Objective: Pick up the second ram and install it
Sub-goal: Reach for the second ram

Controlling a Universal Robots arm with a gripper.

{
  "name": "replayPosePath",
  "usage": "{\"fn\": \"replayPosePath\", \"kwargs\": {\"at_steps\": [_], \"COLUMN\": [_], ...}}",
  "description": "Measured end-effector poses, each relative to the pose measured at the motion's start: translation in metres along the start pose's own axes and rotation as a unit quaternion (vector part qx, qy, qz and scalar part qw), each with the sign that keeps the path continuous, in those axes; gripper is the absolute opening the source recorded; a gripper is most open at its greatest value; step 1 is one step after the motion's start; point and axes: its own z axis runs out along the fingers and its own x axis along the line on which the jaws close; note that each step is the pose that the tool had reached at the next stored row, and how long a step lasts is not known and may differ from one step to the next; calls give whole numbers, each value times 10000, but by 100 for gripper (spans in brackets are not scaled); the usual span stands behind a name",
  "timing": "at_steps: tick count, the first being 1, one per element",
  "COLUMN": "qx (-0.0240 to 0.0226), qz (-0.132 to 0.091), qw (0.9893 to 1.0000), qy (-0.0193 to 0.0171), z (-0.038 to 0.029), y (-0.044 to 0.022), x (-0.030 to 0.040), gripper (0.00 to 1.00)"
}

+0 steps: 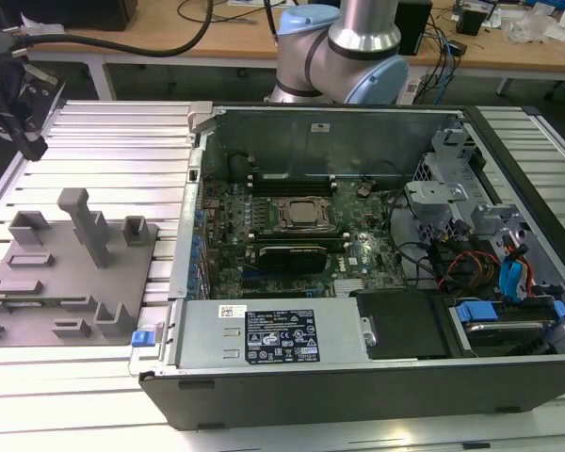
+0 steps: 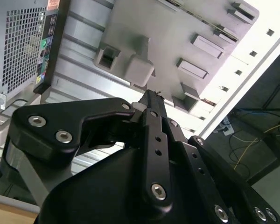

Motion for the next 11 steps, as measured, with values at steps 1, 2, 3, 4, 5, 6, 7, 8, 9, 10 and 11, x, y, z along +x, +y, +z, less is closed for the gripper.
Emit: {"fn": "replayPosePath", "kwargs": {"at_steps": [1,2,3,4,5,6,7,8,9,10,11], "qx": [0,0,0,0,0,0,0,0,0,0,0], "qz": [0,0,-1,-1,0,0,-1,-1,-1,0,0], "qw": [10000,10000,10000,10000,10000,10000,10000,10000,10000,10000,10000], "qy": [0,0,0,0,0,0,0,0,0,0,0], "z": [0,1,1,2,2,2,3,3,4,5,7], "y": [-2,-4,-7,-9,-10,-13,-15,-17,-18,-21,-25], "x": [18,51,88,113,132,163,193,211,231,277,323], "gripper": [11,11,11,11,11,11,11,11,11,11,11]}}
